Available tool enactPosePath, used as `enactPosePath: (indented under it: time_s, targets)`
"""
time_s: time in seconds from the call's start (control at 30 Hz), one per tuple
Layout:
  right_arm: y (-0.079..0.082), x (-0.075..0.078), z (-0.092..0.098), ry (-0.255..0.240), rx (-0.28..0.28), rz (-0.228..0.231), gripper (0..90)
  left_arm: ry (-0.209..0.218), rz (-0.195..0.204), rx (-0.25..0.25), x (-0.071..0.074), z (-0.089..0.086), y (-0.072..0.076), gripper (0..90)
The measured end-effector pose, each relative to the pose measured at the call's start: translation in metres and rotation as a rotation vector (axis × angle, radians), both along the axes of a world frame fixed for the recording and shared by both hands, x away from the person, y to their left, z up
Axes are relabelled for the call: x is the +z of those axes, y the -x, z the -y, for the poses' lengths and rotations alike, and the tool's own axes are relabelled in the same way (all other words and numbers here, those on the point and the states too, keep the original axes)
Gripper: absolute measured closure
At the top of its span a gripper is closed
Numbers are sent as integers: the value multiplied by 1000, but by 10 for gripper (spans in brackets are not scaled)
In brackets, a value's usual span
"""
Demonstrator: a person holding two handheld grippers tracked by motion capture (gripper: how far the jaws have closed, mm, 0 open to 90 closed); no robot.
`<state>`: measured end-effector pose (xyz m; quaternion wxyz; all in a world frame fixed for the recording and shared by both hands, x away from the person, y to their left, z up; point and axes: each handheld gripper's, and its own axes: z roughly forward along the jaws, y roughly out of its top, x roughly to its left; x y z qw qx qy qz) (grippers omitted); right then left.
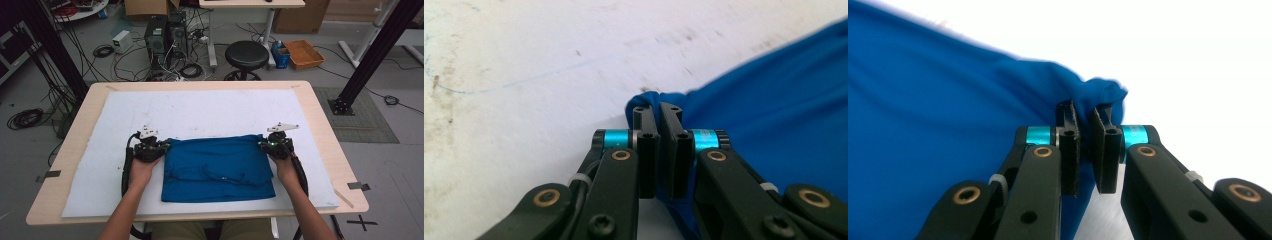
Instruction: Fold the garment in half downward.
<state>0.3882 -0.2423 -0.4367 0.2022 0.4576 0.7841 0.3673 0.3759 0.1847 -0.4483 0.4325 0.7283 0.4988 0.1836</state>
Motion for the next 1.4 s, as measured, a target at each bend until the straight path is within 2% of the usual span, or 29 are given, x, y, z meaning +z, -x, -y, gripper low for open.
enactPosePath:
  time_s: [0.03, 0.07, 0.1, 0.13, 0.17, 0.23, 0.27, 0.3, 0.33, 0.4, 0.43, 0.47, 0.53, 0.57, 0.67, 0.73, 0.8, 0.83, 0.87, 0.93, 1.07, 1.17, 1.3, 1.4]
  targets:
    - [-3, -2, 1, -15, -11, -10, 837, 5, -3, 10, -1, -1, -2, 857]
    - [-4, -5, 2, -25, -21, -24, 782, 6, -5, 18, -2, 0, -4, 781]
    - [-4, -5, 2, -25, -21, -24, 782, 1, -11, 34, -2, 0, -4, 781]
    - [-2, -4, 3, -35, -41, -29, 602, -2, -2, 57, 0, -2, -1, 578]
    - [-2, -4, 3, -35, -41, -29, 602, -2, -2, 57, 0, -2, -1, 569]
    - [11, 4, 10, -80, -40, -9, 552, 1, 44, 37, 7, -3, 9, 561]
    - [11, 4, 10, -80, -40, -9, 552, -1, 69, 7, 12, -3, 15, 561]
    - [17, 7, 12, -94, -29, -1, 552, 7, 89, -30, 16, -1, 21, 562]
    - [24, 10, 14, -104, -11, 8, 553, 24, 98, -84, 19, 1, 26, 563]
    - [39, 12, 21, -118, 41, 7, 570, 57, 84, -201, 22, 9, 33, 563]
    - [39, 12, 21, -118, 41, 7, 570, 87, 65, -268, 21, 14, 35, 563]
    - [44, 12, 23, -127, 51, -1, 569, 95, 48, -330, 21, 20, 37, 563]
    - [49, 10, 26, -135, 62, -9, 570, 57, 40, -405, 18, 33, 40, 559]
    - [50, 9, 28, -144, 66, -13, 569, 50, 26, -423, 15, 39, 39, 549]
    - [52, 9, 28, -152, 79, -17, 569, 5, -7, -442, 9, 52, 35, 527]
    - [52, 9, 26, -150, 94, -17, 570, -52, -38, -449, 5, 60, 33, 543]
    - [52, 8, 24, -151, 105, -19, 570, -110, -51, -466, 2, 67, 33, 646]
    - [52, 8, 24, -149, 108, -20, 570, -139, -29, -467, 2, 69, 35, 721]
    - [52, 8, 23, -148, 115, -18, 570, -135, -20, -475, 3, 69, 36, 863]
    - [52, 8, 23, -149, 116, -18, 569, -135, -11, -489, 4, 68, 38, 874]
    - [55, 10, 23, -153, 120, -19, 569, -65, 48, -518, 9, 58, 46, 874]
    - [56, 10, 22, -150, 131, -19, 569, -21, 58, -540, 10, 50, 50, 874]
    - [59, 11, 19, -155, 140, -23, 569, 50, 75, -629, 13, 42, 60, 876]
    - [66, 13, 20, -160, 166, -27, 570, 86, 49, -720, 14, 34, 70, 874]
